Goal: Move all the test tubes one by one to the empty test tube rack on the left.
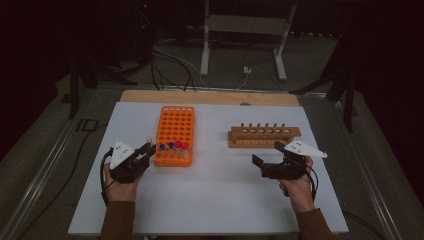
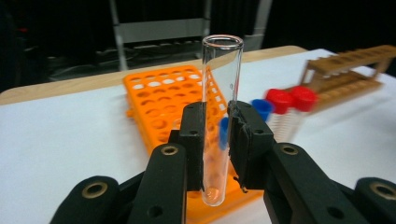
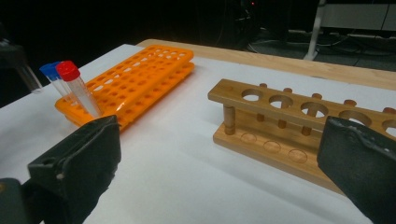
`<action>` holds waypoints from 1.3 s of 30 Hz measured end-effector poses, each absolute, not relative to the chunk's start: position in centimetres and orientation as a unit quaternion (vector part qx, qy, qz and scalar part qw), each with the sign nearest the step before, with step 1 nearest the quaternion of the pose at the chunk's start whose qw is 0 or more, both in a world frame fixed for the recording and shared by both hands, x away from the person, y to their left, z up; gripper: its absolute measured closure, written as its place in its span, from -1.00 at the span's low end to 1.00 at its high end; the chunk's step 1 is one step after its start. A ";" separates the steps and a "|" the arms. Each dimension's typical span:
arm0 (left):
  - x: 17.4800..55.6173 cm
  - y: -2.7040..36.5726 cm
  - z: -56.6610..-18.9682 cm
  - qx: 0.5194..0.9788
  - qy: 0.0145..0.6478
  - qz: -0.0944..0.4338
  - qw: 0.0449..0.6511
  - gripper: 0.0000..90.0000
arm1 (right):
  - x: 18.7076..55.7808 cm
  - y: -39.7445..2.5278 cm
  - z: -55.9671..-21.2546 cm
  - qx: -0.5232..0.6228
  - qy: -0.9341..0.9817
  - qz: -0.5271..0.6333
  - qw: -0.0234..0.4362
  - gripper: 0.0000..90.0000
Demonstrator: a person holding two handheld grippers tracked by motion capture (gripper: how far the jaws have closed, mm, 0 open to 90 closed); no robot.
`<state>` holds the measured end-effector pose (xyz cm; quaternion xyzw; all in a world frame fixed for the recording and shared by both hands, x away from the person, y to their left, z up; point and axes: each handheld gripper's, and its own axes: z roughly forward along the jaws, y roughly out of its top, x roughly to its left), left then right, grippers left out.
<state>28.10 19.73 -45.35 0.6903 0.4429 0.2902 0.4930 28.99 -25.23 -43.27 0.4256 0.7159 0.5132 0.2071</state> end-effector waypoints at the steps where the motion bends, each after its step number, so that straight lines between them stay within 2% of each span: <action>1: 28.3 19.6 -45.6 0.687 0.446 0.293 0.493 0.70 | 29.0 -25.3 -43.2 0.427 0.715 0.514 0.207 -1.00; 9: 29.7 18.9 -47.9 0.692 0.458 0.296 0.473 0.70 | 28.9 -25.6 -43.2 0.431 0.711 0.515 0.210 -1.00; 15: 30.4 18.3 -49.7 0.733 0.463 0.278 0.414 0.70 | 28.5 -25.7 -43.5 0.432 0.715 0.510 0.207 -1.00; 22: 30.5 18.4 -49.8 0.734 0.478 0.258 0.408 0.69 | 27.7 -26.3 -44.7 0.435 0.719 0.498 0.213 -1.00; 23: 30.3 18.6 -49.7 0.726 0.487 0.254 0.414 0.63 | 27.5 -26.5 -44.9 0.437 0.719 0.496 0.216 -1.00; 25: 29.8 19.3 -49.4 0.714 0.499 0.248 0.425 0.33 | 27.1 -26.9 -45.2 0.436 0.717 0.497 0.221 -1.00; 27: 29.1 20.2 -48.6 0.699 0.501 0.247 0.446 0.17 | 26.8 -27.3 -45.6 0.433 0.716 0.498 0.229 -1.00; 35: 24.9 22.6 -45.7 0.663 0.483 0.288 0.495 -0.60 | 25.7 -28.7 -46.5 0.432 0.699 0.511 0.253 -1.00; 37: 24.2 22.9 -45.6 0.660 0.482 0.290 0.498 -0.70 | 25.4 -29.0 -46.5 0.429 0.696 0.515 0.259 -1.00; 39: 23.7 23.0 -45.5 0.660 0.481 0.291 0.499 -0.95 | 25.3 -29.2 -46.6 0.428 0.693 0.519 0.262 -1.00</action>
